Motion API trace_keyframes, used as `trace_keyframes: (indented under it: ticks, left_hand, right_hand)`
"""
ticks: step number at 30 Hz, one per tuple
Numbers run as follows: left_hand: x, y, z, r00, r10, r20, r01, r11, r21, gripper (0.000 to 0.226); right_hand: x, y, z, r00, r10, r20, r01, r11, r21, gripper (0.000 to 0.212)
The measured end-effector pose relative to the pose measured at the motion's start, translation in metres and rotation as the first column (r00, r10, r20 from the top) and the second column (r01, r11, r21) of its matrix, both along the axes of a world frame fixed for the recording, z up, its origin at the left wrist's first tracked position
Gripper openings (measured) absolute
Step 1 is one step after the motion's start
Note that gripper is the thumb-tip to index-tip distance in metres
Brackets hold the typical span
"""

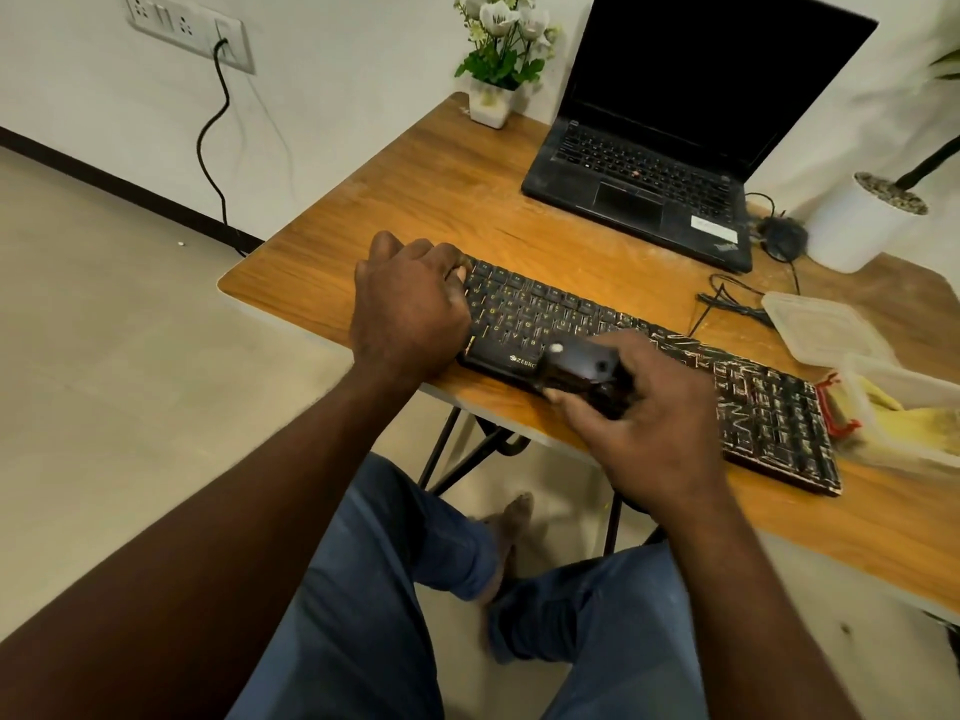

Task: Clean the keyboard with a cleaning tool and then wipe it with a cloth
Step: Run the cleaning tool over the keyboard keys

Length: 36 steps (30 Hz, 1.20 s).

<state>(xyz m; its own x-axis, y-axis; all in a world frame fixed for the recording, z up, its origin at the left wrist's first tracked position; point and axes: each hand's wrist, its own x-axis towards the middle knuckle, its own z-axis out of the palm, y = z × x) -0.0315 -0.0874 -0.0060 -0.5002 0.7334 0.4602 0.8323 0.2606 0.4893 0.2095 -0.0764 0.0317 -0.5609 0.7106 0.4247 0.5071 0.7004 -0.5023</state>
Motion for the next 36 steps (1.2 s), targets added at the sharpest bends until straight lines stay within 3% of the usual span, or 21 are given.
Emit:
trace_keyframes:
  ticks: [5, 11, 19, 23, 27, 31, 36]
  left_hand:
    - [0.0, 0.0, 0.0, 1.0, 0.001, -0.009, -0.001, 1.0, -0.011, 0.031]
    - [0.0, 0.001, -0.001, 1.0, 0.001, -0.013, -0.001, 1.0, -0.006, 0.031]
    - [0.0, 0.001, -0.001, 1.0, -0.001, 0.009, 0.001, 1.0, -0.006, 0.032]
    - [0.0, 0.001, 0.0, 1.0, 0.002, 0.002, -0.002, 1.0, -0.01, 0.031]
    - [0.0, 0.001, -0.001, 1.0, 0.005, -0.009, -0.006, 1.0, -0.005, 0.03]
    - [0.0, 0.001, -0.001, 1.0, -0.002, -0.006, 0.002, 1.0, -0.004, 0.031]
    - [-0.001, 0.001, -0.002, 1.0, -0.01, -0.011, 0.01, 1.0, -0.013, 0.031]
  right_hand:
    - [-0.005, -0.004, -0.005, 0.997, 0.074, -0.01, -0.074, 0.996, 0.051, 0.033]
    - [0.065, -0.001, 0.001, 0.993, -0.115, -0.038, 0.116, 0.993, 0.019, 0.048]
    - [0.003, -0.008, -0.009, 0.992, 0.02, -0.128, -0.026, 0.999, -0.047, 0.044]
    - [0.011, -0.004, -0.007, 0.99, -0.035, -0.134, 0.032, 0.999, -0.026, 0.042]
    - [0.016, -0.008, 0.001, 0.997, 0.037, -0.065, -0.043, 0.994, -0.101, 0.042]
    - [0.02, -0.007, -0.001, 0.989, -0.079, -0.126, 0.069, 0.994, -0.079, 0.044]
    - [0.017, -0.011, -0.002, 0.993, -0.046, -0.113, 0.037, 0.996, -0.083, 0.044]
